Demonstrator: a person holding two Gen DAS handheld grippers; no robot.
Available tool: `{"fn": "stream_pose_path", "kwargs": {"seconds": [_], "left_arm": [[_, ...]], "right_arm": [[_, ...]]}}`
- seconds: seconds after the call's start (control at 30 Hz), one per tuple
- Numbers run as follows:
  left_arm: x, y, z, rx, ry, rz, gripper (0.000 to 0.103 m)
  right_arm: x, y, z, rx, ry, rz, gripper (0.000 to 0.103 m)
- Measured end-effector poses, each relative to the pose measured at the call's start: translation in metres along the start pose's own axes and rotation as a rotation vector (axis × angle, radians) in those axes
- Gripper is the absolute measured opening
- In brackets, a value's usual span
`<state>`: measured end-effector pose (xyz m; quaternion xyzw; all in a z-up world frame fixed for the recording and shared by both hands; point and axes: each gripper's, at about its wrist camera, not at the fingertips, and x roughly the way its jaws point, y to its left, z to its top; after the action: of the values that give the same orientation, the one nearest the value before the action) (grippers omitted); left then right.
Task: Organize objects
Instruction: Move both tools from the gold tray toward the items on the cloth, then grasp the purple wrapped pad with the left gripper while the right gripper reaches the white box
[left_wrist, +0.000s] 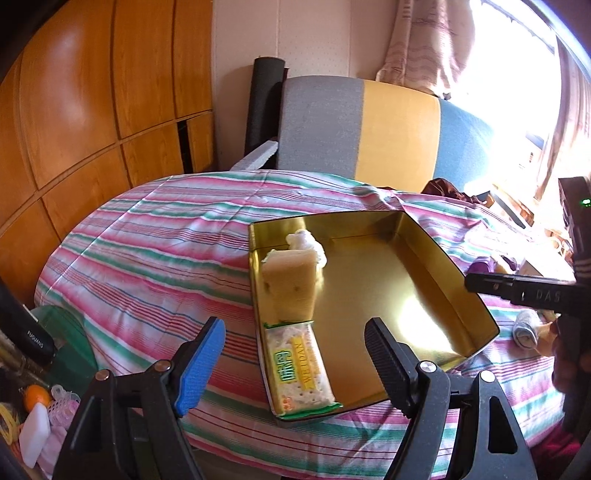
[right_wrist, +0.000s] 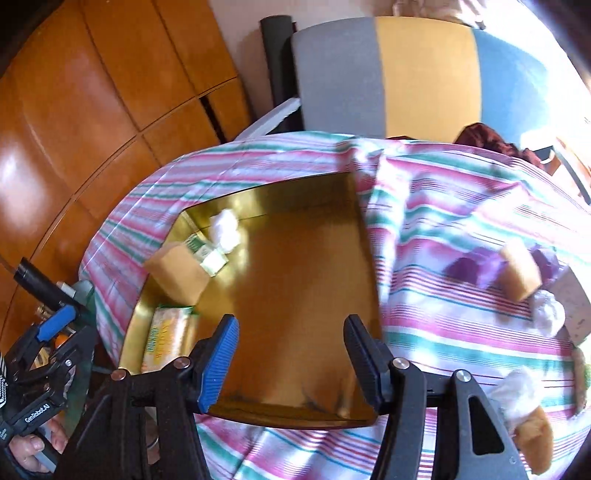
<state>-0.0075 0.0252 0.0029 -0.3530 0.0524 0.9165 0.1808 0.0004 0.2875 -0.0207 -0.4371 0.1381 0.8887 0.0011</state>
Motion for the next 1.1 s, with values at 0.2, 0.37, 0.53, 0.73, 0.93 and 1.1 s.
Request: {"fn": "stream_pose_path", "kwargs": {"seconds": [0.2,0.37,0.53,0.73,0.93,1.1], "left_arm": [[0.005,-0.029,0.005,0.065,0.009,-0.047,0.079],[0.011,-0.057,0.009,0.126,0.018,-0.101,0.079],[0.017,-0.089,0.017,0.185,0.027,-0.152,0.079],[0.027,-0.139,0.031,0.27,0.04,-0.221,0.079],[0.049,-0.199,0.045,0.359,0.087,-0.293,0.079],[0.067,-0.251,0.056,0.458,0.096,-0.344,0.08]], "right_arm": [[-0.024,-0.07,-0.002,0.106,-0.035,-0.105,0.061],[-0.053,-0.142,-0.006,0.232,-0.087,-0.231,0.061],[-0.085,-0.218,-0.015,0.396,-0.164,-0.357,0.063],[-0.104,-0.286,-0.044,0.584,-0.232,-0.405,0.064],[-0.106,-0.304,-0.057,0.663,-0.224,-0.367,0.064],[-0.105,-0.3,-0.056,0.654,-0.219,-0.33,0.065]]}}
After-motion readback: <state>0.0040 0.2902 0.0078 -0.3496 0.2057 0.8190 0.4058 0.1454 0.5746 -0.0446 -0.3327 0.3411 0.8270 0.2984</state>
